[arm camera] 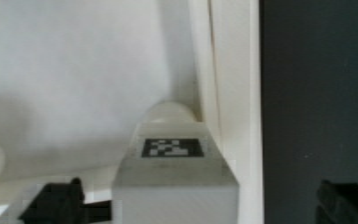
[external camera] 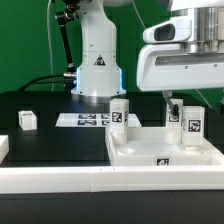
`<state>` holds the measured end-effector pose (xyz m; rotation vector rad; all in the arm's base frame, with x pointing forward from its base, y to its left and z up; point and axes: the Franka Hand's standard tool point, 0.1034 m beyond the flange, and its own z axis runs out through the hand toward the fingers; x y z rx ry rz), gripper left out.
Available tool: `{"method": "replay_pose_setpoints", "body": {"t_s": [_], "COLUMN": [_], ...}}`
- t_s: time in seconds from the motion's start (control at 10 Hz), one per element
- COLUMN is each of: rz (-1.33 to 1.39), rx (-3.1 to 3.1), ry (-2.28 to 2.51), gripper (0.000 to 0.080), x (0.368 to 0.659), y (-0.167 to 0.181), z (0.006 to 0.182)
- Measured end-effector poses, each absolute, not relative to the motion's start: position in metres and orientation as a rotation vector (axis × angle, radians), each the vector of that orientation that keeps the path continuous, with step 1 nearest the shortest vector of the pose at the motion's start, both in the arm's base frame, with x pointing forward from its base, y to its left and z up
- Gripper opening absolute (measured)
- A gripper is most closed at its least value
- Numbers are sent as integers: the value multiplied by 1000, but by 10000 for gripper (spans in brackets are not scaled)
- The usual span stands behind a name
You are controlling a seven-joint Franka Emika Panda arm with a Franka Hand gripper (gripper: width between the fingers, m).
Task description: Assemble square table
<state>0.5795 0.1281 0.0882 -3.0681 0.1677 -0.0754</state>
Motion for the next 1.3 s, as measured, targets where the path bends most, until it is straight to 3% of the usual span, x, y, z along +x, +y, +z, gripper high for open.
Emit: {"method": "replay_pose_setpoints", "body": {"t_s": [0.2,0.3,0.4,0.8,1.3], "rz": [-93,-93,-97,-96,-57], "rx": [-3069,-3069,-3070,-3066,-2895], "ry": [170,171,178,232,981], "gripper": [400,400,294,294,293], "x": [581,581,582,583,583], "y": [127,127,124,122,113], "z": [89,89,89,89,88]}}
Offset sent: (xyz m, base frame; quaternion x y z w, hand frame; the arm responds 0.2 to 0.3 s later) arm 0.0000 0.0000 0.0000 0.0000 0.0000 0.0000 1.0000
